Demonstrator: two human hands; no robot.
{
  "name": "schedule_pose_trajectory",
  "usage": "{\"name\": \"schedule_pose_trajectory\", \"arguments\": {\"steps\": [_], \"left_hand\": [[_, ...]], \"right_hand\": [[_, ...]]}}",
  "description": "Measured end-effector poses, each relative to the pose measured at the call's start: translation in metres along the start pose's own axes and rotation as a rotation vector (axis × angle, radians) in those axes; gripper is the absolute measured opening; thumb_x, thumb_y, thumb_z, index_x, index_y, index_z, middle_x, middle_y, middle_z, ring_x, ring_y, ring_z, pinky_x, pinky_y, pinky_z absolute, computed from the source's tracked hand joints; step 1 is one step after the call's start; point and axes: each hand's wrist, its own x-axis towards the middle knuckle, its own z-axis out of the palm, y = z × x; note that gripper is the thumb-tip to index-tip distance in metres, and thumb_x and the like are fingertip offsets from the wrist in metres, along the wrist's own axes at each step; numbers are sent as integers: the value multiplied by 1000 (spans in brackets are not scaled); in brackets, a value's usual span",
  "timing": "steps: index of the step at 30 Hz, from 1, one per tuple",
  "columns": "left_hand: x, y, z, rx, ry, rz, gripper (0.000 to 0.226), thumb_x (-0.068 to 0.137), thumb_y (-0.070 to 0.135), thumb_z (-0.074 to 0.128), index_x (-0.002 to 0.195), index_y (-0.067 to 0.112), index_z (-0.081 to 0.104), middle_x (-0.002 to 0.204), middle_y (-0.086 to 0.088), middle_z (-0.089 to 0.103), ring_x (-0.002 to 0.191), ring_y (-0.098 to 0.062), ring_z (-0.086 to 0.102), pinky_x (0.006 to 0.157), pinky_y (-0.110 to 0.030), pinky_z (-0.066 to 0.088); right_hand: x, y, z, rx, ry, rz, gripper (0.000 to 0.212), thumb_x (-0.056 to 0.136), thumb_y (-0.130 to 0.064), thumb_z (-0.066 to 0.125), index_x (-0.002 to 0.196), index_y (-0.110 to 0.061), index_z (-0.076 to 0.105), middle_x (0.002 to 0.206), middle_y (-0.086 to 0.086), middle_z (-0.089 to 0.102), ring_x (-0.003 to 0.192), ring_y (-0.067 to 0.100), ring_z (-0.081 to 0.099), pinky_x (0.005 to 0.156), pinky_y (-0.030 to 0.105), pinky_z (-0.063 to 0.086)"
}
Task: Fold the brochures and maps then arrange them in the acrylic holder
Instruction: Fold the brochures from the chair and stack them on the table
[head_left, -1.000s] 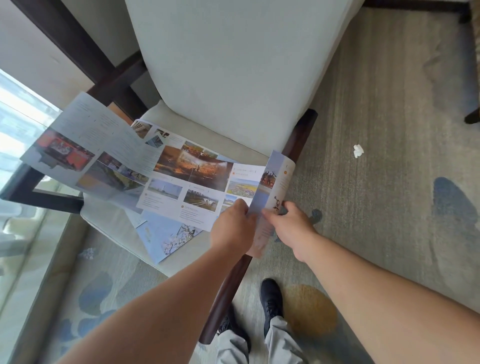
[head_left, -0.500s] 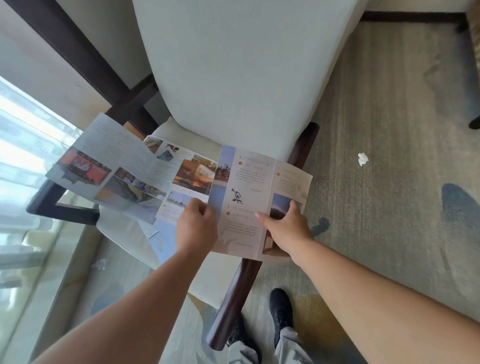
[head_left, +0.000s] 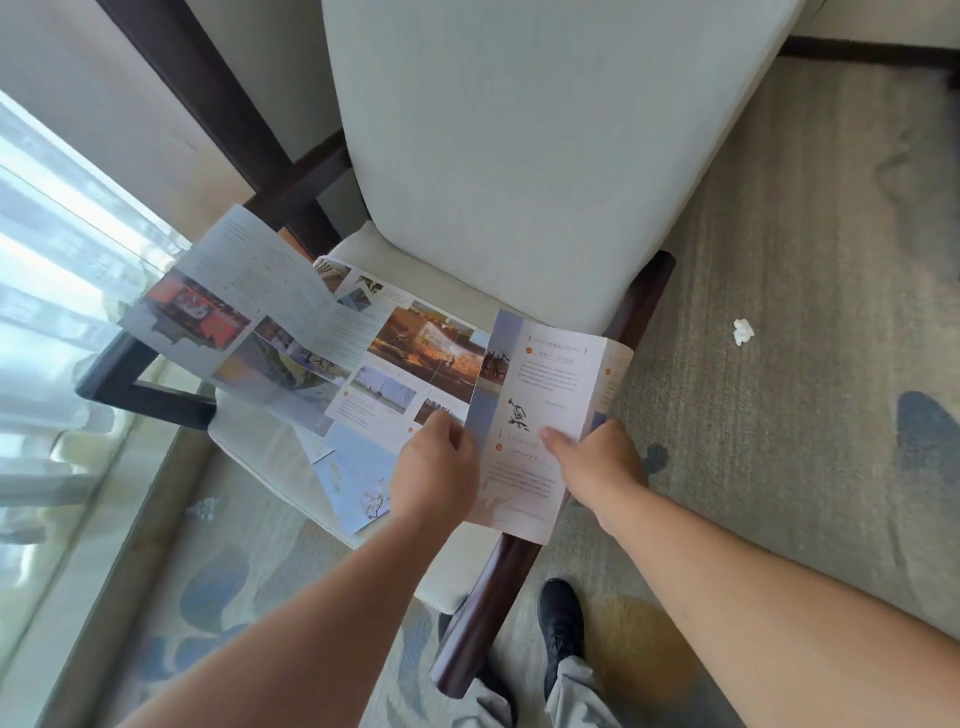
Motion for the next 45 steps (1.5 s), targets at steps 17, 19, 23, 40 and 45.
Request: {"name": "schedule_pose_trajectory", "arguments": {"steps": [17, 19, 23, 40, 45], "left_hand": [[-6, 6, -10, -72, -19, 74, 21, 97, 26, 40, 80, 19, 49, 74, 0, 62, 69, -23, 62, 59, -39, 52], [-4, 2, -17, -102, 10, 80, 22, 98, 27, 39, 80, 20, 49, 75, 1, 61, 71, -22, 60, 60, -39, 52], [-4, -10, -27, -98, 57, 109, 24, 98, 28, 37, 76, 24, 44, 74, 5, 60, 70, -19, 58, 55, -33, 45], [-19, -24, -62, -213, 12, 163, 18, 101, 28, 38, 84, 33, 44, 88, 3, 67, 82, -25, 67, 62, -51, 57], [-43, 14, -93, -394, -155, 222, 14, 83, 20, 42, 77, 31, 47, 78, -16, 61, 64, -26, 53, 57, -44, 45]], "right_hand": [[-7, -12, -20, -258, 131, -97, 61, 91, -62, 45, 121, -9, 46, 115, 11, 59, 94, 30, 59, 68, 36, 51], [-3, -14, -27, -188, 133, -139, 66, 90, -59, 51, 133, -11, 40, 127, 12, 51, 90, 25, 55, 58, 28, 44], [21, -29, -44, -189, 60, -260, 79, 88, -43, 64, 152, -28, 20, 156, 3, 22, 131, 31, 42, 92, 46, 48], [10, -117, -101, -560, -302, -354, 19, 87, -14, 63, 100, -1, 67, 101, 19, 66, 87, 29, 64, 70, 36, 52], [-29, -155, -121, 69, -541, -101, 27, 92, 1, 48, 118, 0, 52, 104, 26, 64, 89, 35, 69, 79, 43, 58]]}}
